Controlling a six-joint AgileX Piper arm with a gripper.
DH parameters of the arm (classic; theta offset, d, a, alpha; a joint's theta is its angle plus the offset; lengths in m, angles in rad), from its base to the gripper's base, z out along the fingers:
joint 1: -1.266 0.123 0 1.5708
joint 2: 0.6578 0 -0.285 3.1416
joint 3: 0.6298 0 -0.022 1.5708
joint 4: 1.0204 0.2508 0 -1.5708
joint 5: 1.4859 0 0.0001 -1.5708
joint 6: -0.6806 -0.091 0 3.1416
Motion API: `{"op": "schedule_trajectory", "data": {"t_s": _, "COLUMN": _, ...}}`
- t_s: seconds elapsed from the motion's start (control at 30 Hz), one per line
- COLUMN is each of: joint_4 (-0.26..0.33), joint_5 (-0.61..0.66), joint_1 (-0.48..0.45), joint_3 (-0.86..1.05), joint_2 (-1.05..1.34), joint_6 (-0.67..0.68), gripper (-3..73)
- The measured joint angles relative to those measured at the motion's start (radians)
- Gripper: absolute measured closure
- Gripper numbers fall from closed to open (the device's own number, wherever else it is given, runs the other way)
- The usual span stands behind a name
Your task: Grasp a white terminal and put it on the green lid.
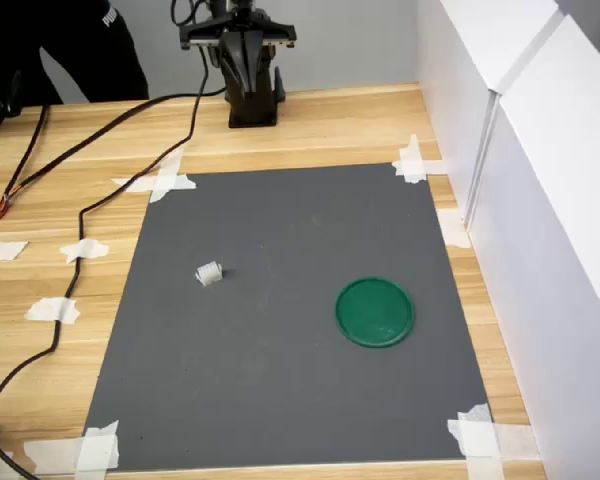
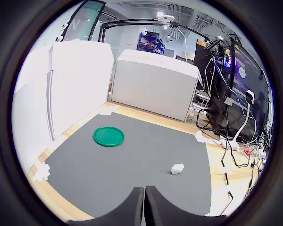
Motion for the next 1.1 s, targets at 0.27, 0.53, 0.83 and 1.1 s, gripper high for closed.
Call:
{"op": "schedule_trajectory", "data": {"t_s": 0.27, "joint_4": 0.0, "joint_5": 0.0, "joint_1": 0.0, "joint_3": 0.0, "joint_2": 0.0, "joint_6": 0.0, "gripper": 71.1}}
{"op": "schedule_trajectory", "data": {"t_s": 0.53, "joint_4": 0.0, "joint_5": 0.001, "joint_1": 0.0, "joint_3": 0.0, "joint_2": 0.0, "joint_6": 0.0, "gripper": 71.1}}
{"op": "schedule_trajectory", "data": {"t_s": 0.83, "joint_4": 0.0, "joint_5": 0.001, "joint_1": 0.0, "joint_3": -0.001, "joint_2": 0.0, "joint_6": 0.0, "gripper": 71.1}}
{"op": "schedule_trajectory", "data": {"t_s": 1.1, "joint_4": 0.0, "joint_5": -0.002, "joint_1": 0.0, "joint_3": -0.089, "joint_2": -0.097, "joint_6": 0.0, "gripper": 71.1}}
